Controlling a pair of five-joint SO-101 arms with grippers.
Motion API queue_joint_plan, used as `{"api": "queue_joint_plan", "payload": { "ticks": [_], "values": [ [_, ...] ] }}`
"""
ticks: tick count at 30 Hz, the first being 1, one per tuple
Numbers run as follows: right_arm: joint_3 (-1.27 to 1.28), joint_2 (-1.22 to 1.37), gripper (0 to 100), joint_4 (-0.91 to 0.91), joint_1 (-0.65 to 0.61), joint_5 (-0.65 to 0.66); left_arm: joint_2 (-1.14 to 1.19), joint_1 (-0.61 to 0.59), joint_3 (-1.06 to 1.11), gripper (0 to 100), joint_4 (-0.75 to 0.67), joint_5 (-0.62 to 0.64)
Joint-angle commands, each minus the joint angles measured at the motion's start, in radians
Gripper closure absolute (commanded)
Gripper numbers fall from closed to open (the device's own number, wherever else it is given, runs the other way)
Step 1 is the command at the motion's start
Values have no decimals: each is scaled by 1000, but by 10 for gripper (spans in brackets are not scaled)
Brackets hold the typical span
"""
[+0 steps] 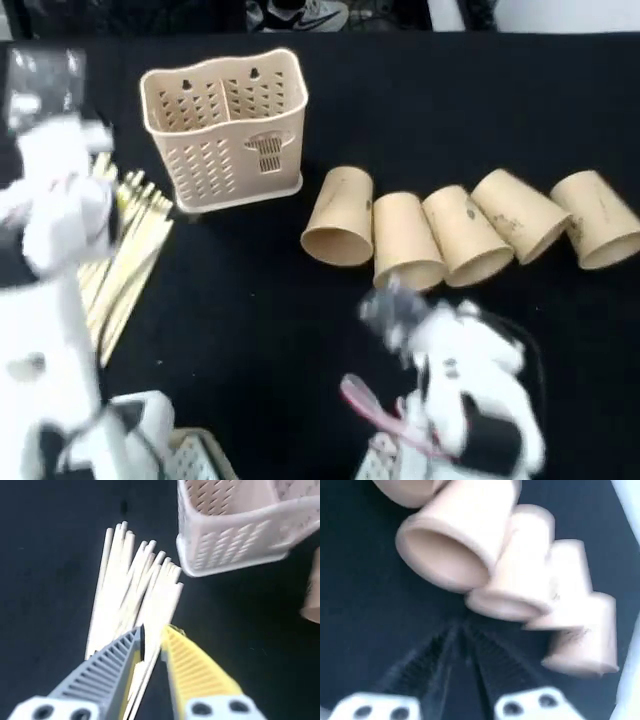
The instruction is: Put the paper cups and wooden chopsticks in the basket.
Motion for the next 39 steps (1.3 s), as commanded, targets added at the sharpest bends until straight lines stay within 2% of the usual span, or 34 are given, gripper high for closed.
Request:
{"api": "queue_joint_plan", "payload": {
  "ticks": [1, 3, 6, 13, 18, 21, 24, 27, 33, 39],
  "values": [
    [-199, 15, 978, 103, 5, 55, -377, -165, 443, 833, -173, -29],
    [-231, 27, 932, 104, -55, -38, -468, -202, 664, 767, -324, -26],
    [-220, 108, 840, 37, -175, -183, -528, -196, 926, 756, -477, 2],
    [-275, 527, 835, -184, -379, -321, -651, -191, 1256, 755, -583, 0],
    [-317, 763, 835, -354, -512, -350, -827, -200, 1428, 755, -592, -9],
    [-312, 875, 832, -459, -578, -348, -956, -211, 1543, 755, -585, -101],
    [-309, 992, 832, -522, -591, -305, -1088, -217, 1679, 755, -585, -186],
    [-305, 1099, 835, -615, -575, -258, -1198, -216, 1696, 755, -523, -196],
    [-303, 1288, 837, -835, -506, -226, -1178, -217, 1693, 755, -522, -218],
    [-305, 1460, 889, -1010, -451, -212, -1178, -217, 1695, 755, -520, -218]
  ]
}}
